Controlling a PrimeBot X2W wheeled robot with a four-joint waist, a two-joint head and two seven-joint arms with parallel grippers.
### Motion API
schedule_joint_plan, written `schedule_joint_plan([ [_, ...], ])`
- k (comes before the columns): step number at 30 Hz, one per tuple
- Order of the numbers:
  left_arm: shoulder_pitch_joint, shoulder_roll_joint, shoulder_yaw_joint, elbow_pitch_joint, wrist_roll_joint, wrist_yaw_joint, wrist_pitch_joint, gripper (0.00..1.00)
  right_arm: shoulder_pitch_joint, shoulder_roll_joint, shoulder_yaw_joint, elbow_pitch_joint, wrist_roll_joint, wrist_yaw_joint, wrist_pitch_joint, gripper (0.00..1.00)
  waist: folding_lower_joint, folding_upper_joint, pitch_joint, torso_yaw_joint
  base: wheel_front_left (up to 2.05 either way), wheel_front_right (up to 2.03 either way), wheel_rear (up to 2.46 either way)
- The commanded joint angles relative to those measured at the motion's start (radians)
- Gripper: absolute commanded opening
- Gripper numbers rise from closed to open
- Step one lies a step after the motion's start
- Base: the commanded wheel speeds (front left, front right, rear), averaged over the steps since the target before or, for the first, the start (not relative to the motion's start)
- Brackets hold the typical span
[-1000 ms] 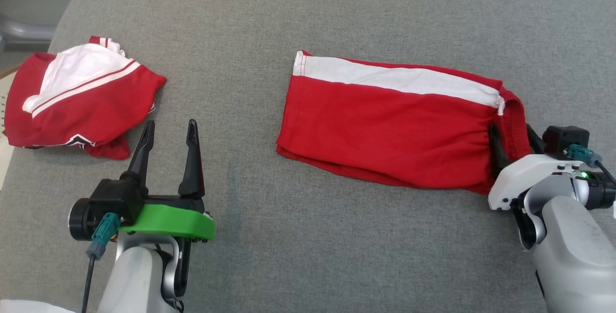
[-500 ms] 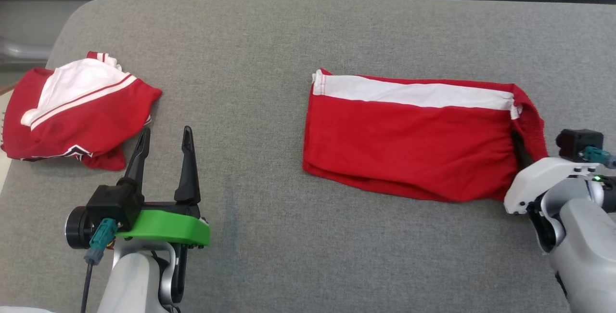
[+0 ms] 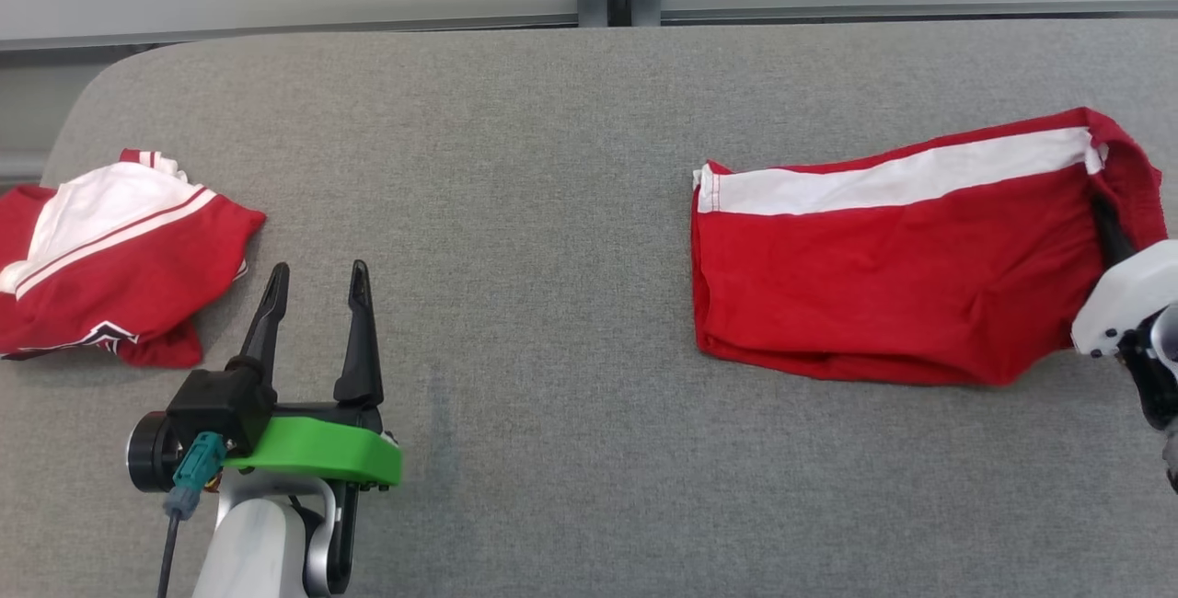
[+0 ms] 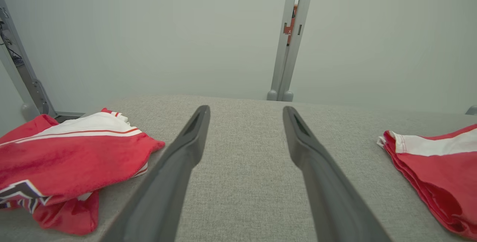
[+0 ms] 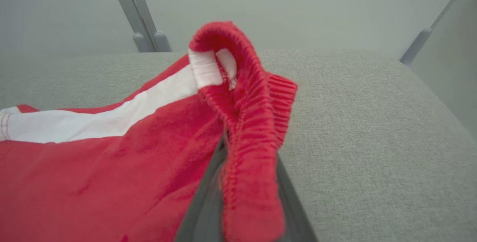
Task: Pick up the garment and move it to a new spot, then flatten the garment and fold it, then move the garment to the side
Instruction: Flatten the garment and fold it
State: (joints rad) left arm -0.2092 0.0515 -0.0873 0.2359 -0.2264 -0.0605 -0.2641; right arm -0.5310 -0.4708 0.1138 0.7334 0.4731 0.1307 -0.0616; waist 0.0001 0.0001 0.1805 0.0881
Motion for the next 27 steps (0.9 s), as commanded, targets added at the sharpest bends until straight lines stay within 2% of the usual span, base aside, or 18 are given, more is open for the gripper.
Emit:
schedule_joint_plan([
  [1,0.011,0.0,0.001,0.004,0.003,-0.001,0.0,1.0,-0.017,0.025,0.008,-0.018,0.014,0.0,0.013,0.0,-0.0001,-0.0001,-0.005,-0.005,0.0,0.0,0.0],
  [4,0.011,0.0,-0.001,0.009,-0.001,0.001,0.0,1.0,-0.041,0.052,0.022,-0.046,0.018,0.0,0.03,0.0,-0.0001,-0.0001,-0.01,-0.007,0.0,0.0,0.0],
  [12,0.012,0.0,-0.021,0.02,-0.02,0.008,0.0,1.0,-0.083,0.192,0.04,-0.06,0.004,0.0,0.075,0.0,-0.0001,-0.0001,-0.02,0.005,0.0,0.0,0.0],
  [20,-0.008,0.0,-0.057,0.026,-0.045,0.017,0.0,1.0,-0.1,0.329,0.052,-0.035,-0.036,0.0,0.071,0.0,-0.0001,-0.0001,0.004,0.04,0.0,0.0,0.0],
  [26,-0.028,0.0,-0.08,0.032,-0.058,0.023,0.0,1.0,-0.096,0.375,0.055,0.005,-0.075,0.0,0.047,0.0,-0.0001,-0.0001,0.023,0.063,0.0,0.0,0.0],
  [27,-0.03,0.0,-0.082,0.033,-0.058,0.023,0.0,1.0,-0.093,0.38,0.056,0.01,-0.077,0.0,0.041,0.15,-0.0001,-0.0001,0.024,0.065,0.0,0.0,0.0],
])
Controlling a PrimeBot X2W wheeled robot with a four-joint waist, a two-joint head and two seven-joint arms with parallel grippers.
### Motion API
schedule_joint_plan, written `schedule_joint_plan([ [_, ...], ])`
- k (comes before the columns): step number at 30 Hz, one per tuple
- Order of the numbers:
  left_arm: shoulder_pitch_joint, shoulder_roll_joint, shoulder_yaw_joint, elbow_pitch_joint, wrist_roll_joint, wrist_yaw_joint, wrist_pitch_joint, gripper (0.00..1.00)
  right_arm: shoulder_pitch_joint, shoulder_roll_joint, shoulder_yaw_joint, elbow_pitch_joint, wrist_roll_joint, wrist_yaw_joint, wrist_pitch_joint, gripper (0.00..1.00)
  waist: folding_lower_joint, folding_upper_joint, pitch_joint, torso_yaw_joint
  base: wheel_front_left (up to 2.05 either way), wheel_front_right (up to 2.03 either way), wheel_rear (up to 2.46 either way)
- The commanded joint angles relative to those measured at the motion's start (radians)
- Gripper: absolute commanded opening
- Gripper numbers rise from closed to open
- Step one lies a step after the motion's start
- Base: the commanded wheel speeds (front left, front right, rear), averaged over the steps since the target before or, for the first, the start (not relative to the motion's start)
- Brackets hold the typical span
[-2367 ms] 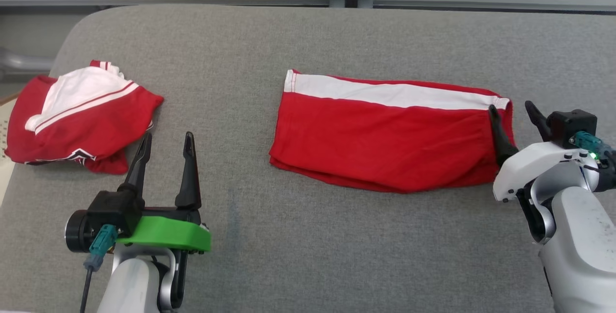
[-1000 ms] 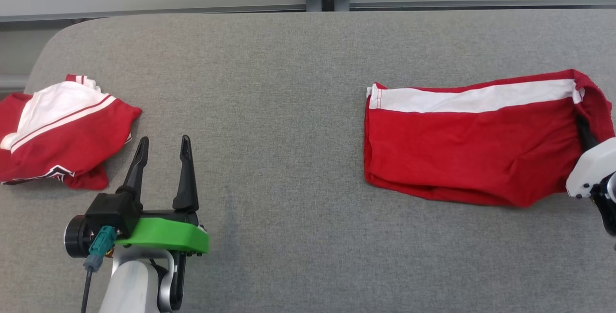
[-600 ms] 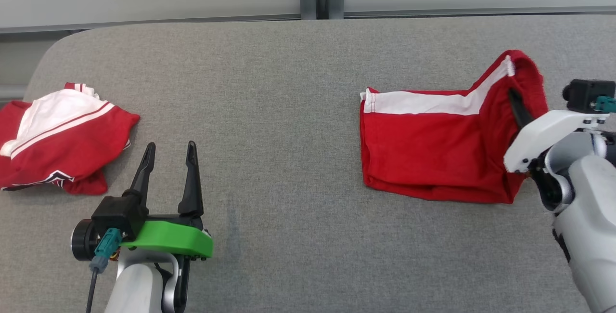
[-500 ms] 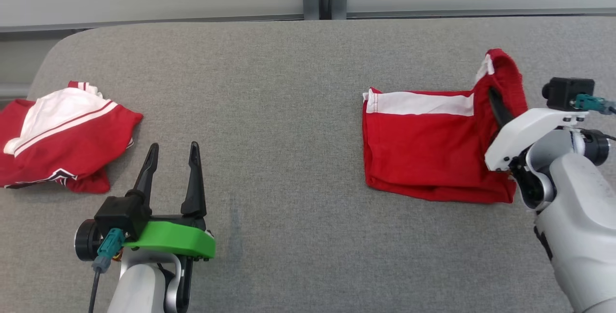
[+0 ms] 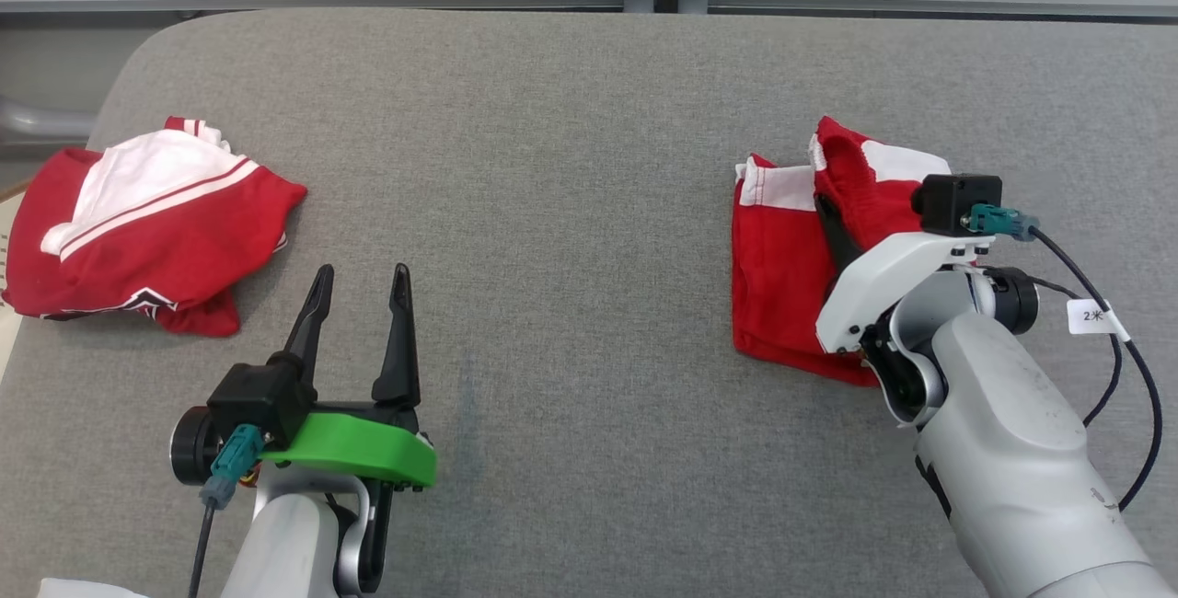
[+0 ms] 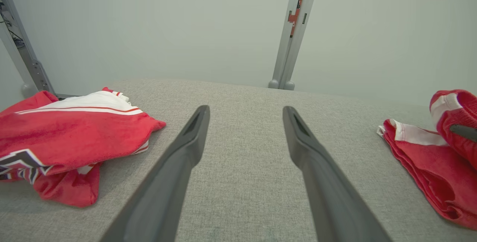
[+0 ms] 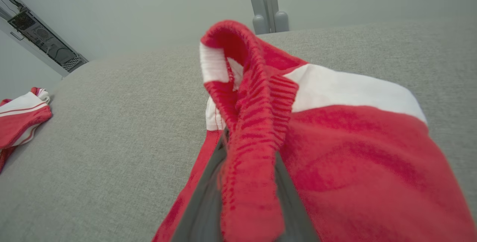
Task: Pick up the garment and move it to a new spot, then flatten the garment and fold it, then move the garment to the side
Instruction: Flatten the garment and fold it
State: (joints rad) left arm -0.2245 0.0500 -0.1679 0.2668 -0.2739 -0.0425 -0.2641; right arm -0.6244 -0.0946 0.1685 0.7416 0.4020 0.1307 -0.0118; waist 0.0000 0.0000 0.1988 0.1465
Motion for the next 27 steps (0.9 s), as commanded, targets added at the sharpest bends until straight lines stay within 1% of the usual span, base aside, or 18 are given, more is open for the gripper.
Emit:
schedule_joint_plan([
  [1,-0.016,0.001,-0.003,0.004,-0.008,0.006,0.0,1.0,0.005,0.007,0.002,0.006,-0.003,0.0,-0.016,0.86,0.0,0.0,0.006,0.008,0.0,0.0,0.0],
  [2,-0.016,0.001,-0.003,0.005,-0.007,0.006,0.0,1.0,0.009,0.01,0.001,0.011,0.004,0.0,-0.022,1.0,0.0,0.0,0.005,0.008,0.0,0.0,0.0],
  [7,-0.001,0.002,0.012,0.012,0.006,0.006,0.0,1.0,0.026,0.003,0.021,-0.007,0.017,0.0,-0.091,1.0,0.0,0.0,-0.016,-0.008,0.0,0.0,0.0],
  [12,0.019,0.002,0.034,0.015,0.017,-0.002,0.0,1.0,0.057,-0.052,0.029,-0.057,0.026,0.0,-0.173,1.0,0.0,0.0,-0.053,-0.04,0.0,0.0,0.0],
  [15,0.033,0.003,0.047,0.01,0.026,-0.005,0.0,1.0,0.088,-0.095,0.021,-0.095,0.021,0.0,-0.206,1.0,0.0,0.0,-0.072,-0.061,0.0,0.0,0.0],
  [17,0.041,0.005,0.056,0.005,0.03,-0.005,0.0,1.0,0.115,-0.122,0.011,-0.123,0.017,0.0,-0.223,1.0,0.0,0.0,-0.083,-0.075,0.0,0.0,0.0],
  [21,0.055,0.013,0.075,-0.003,0.039,-0.007,0.0,1.0,0.179,-0.155,-0.015,-0.192,0.017,0.0,-0.241,1.0,0.0,0.0,-0.104,-0.1,0.0,0.0,0.0],
  [27,0.08,0.021,0.103,-0.022,0.046,-0.002,0.0,1.0,0.305,-0.163,-0.059,-0.326,0.021,0.0,-0.253,1.0,0.0,0.0,-0.129,-0.131,0.0,0.0,0.0],
])
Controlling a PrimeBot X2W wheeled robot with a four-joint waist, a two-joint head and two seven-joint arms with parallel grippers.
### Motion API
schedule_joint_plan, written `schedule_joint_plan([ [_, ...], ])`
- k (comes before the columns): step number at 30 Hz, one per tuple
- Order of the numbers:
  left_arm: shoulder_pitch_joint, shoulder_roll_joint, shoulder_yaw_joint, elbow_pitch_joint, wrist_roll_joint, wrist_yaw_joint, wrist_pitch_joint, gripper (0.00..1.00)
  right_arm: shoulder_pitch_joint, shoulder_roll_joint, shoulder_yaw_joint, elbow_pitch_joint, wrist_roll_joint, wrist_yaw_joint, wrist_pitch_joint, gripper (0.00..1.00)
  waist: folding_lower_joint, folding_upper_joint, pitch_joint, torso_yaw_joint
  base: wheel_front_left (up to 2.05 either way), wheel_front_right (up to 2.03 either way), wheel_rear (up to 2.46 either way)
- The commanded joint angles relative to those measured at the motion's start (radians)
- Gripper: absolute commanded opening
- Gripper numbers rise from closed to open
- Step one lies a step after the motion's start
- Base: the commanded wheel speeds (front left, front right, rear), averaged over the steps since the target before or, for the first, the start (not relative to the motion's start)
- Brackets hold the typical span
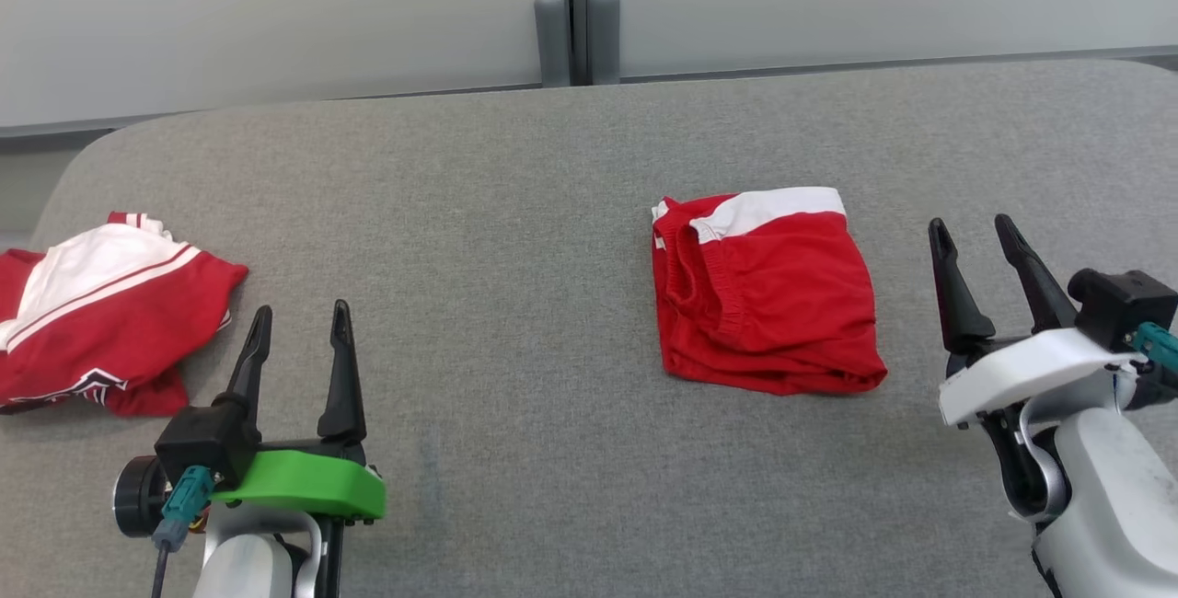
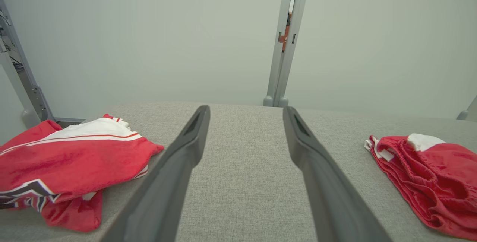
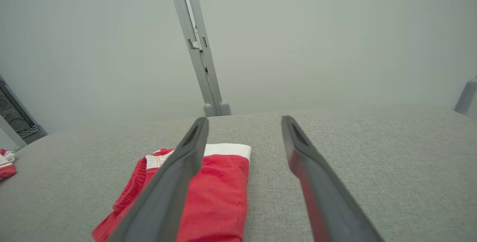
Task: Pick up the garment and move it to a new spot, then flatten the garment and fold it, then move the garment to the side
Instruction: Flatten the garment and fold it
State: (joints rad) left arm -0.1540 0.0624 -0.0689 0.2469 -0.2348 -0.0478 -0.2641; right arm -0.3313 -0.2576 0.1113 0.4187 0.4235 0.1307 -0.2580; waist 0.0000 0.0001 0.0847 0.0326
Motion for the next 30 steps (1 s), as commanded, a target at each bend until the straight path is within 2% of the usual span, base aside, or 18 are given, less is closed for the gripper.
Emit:
schedule_joint_plan([
  [1,0.012,0.01,0.007,-0.005,0.007,0.004,0.0,1.0,0.031,0.003,-0.008,-0.024,-0.003,0.0,-0.006,1.0,0.0,-0.0001,-0.017,-0.021,0.0,0.0,0.0],
  [13,0.044,0.013,0.035,-0.01,0.013,-0.001,0.0,1.0,0.24,0.069,-0.055,-0.261,-0.066,0.0,-0.007,1.0,0.0,-0.0001,-0.05,-0.04,0.0,0.0,0.0],
  [30,0.086,0.043,0.031,-0.013,0.034,0.007,0.006,1.0,0.35,0.136,-0.118,-0.376,-0.143,0.0,0.041,1.0,0.0,-0.0001,-0.076,0.002,0.0,0.0,0.0],
])
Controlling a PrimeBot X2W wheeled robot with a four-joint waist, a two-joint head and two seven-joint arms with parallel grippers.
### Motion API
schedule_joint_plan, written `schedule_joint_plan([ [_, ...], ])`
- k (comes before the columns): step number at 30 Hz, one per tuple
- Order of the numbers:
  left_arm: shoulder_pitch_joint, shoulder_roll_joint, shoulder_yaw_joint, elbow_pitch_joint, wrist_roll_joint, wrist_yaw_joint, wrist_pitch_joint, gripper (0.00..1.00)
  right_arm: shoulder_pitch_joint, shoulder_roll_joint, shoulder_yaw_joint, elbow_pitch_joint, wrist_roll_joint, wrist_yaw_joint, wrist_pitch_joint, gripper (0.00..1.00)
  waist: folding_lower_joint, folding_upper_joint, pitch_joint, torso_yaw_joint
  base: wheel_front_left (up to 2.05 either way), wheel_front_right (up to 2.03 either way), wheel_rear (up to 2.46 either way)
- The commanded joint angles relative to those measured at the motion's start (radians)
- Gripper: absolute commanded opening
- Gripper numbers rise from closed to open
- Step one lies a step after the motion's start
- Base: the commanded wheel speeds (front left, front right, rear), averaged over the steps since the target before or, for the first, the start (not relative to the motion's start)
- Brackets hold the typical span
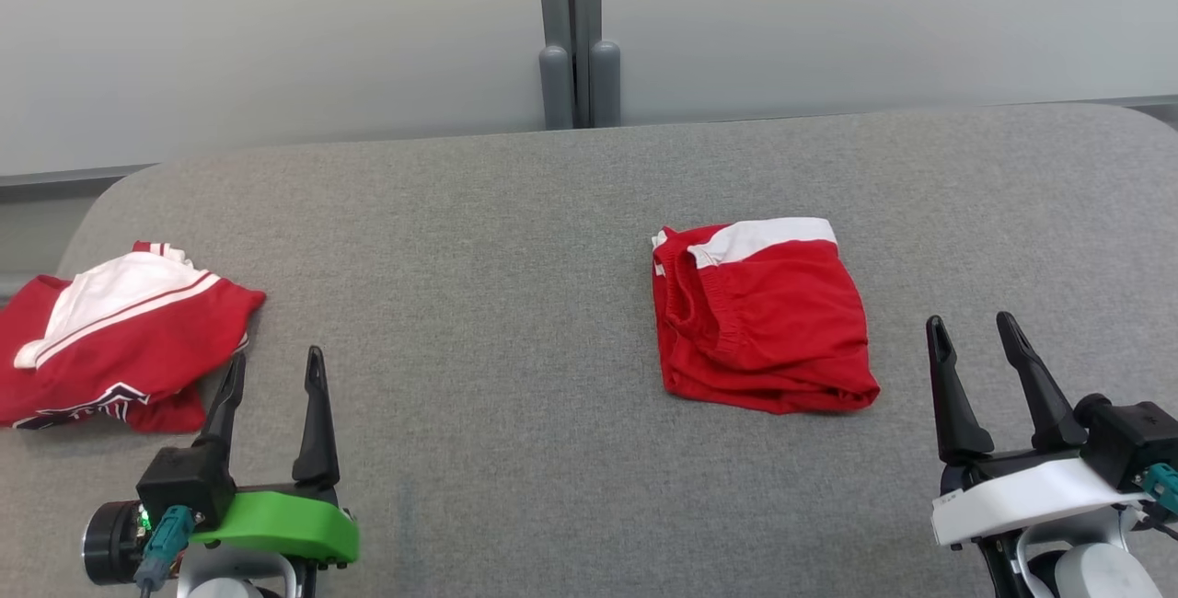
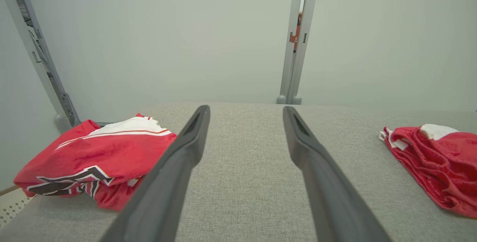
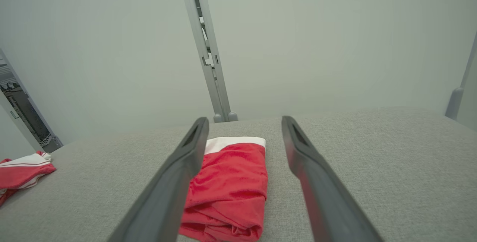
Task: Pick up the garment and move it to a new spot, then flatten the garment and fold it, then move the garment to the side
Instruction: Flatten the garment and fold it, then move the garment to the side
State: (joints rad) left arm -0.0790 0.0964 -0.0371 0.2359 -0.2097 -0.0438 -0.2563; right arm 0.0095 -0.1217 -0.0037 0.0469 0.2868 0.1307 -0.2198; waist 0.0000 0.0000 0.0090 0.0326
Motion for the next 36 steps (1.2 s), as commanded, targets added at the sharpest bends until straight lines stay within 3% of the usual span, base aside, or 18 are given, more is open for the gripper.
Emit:
schedule_joint_plan([
  [1,0.013,0.011,0.0,-0.007,0.006,0.007,0.002,1.0,0.011,0.002,-0.005,-0.01,-0.01,0.0,0.006,1.0,0.0,0.0,0.0,0.005,0.0,0.0,0.0],
  [36,0.058,0.035,-0.015,-0.089,-0.013,0.053,0.057,1.0,0.032,0.015,-0.015,-0.036,-0.036,0.0,0.053,1.0,0.0,0.0,0.001,0.018,0.0,0.0,0.0],
])
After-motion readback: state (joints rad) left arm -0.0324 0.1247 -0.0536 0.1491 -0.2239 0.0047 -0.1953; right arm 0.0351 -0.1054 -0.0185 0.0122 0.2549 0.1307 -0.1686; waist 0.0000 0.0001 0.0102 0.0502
